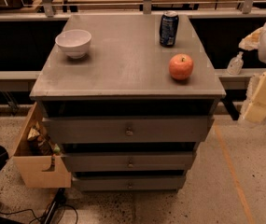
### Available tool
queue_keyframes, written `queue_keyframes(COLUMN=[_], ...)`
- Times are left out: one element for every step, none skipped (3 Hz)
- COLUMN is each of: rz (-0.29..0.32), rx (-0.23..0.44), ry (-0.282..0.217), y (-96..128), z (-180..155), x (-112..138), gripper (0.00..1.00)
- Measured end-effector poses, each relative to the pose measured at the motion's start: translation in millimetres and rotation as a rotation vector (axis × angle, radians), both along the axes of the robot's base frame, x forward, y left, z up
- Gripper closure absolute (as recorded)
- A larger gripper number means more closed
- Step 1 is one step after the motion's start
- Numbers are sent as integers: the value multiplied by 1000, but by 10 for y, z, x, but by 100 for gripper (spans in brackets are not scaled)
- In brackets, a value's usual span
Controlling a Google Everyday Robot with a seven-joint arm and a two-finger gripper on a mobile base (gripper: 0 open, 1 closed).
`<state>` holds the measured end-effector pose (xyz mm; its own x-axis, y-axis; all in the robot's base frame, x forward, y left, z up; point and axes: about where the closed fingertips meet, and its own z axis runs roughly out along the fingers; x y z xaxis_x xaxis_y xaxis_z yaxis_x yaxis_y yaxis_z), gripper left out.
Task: Move apple near white bowl
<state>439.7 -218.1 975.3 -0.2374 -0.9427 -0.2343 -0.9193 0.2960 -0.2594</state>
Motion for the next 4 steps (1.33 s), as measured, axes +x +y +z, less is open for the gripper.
queue_keyframes(rz=[-26,-52,-37,-6], rx=[85,200,307,428], ry=[-46,-142,-278,-397], y=[-71,-132,-143,-173], z=[-177,-327,-355,-350], x=[71,353,872,1444], gripper=[0,0,0,0])
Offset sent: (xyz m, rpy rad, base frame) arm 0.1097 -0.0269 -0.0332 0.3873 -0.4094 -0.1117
